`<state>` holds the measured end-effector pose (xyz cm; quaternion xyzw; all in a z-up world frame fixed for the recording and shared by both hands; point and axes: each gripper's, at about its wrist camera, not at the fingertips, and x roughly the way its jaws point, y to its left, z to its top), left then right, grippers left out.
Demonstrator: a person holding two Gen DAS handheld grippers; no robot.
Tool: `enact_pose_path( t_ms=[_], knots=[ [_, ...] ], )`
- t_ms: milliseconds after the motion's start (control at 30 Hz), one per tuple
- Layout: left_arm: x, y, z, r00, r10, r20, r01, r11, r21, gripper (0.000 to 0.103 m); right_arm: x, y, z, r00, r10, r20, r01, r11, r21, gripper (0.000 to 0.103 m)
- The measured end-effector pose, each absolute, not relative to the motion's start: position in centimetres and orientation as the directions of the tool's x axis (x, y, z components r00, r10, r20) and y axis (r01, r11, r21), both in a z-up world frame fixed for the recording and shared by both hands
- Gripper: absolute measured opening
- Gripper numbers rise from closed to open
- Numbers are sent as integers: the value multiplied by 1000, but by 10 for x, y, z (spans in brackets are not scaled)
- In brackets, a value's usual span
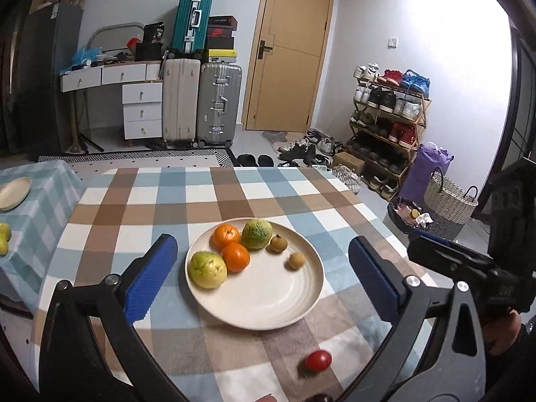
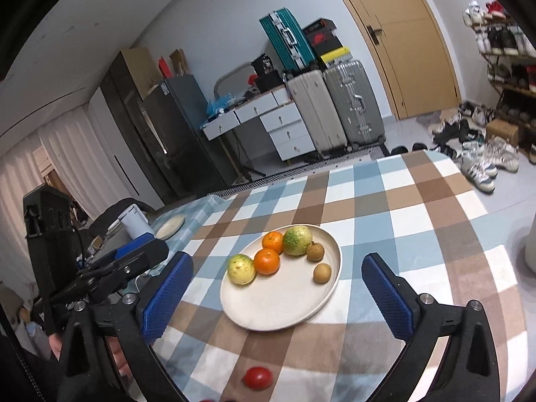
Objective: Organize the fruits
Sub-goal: 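Withdraw both tools from the plate toward the tomatoes and plums, then grasp the large red tomato with the left tool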
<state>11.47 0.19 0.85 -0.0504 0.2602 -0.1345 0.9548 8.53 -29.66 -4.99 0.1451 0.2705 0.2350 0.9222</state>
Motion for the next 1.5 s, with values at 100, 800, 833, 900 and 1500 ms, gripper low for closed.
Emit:
enact_pose_path(
  t_ms=[100, 800, 833, 900, 1500],
  knots=[
    [97, 2, 8, 823, -274, -497, 233, 962, -145, 102, 64, -291, -48, 757, 494, -428, -363, 862, 354, 103],
    [31, 24, -70, 735, -266, -624, 192, 964, -185, 102, -37, -260, -97, 740, 475, -476, -394, 880, 265, 103],
    [29, 24, -74, 730, -267, -629, 194, 964, -183, 102, -39, -260, -101, 735, 476, -483, -393, 880, 268, 103],
    [25, 24, -83, 723, -264, -638, 199, 964, -174, 102, -42, -261, -106, 726, 482, -490, -395, 876, 275, 103],
    [15, 8, -121, 618, -371, -693, 295, 927, -233, 102, -49, -255, -134, 684, 496, -535, -392, 868, 304, 103]
  ],
)
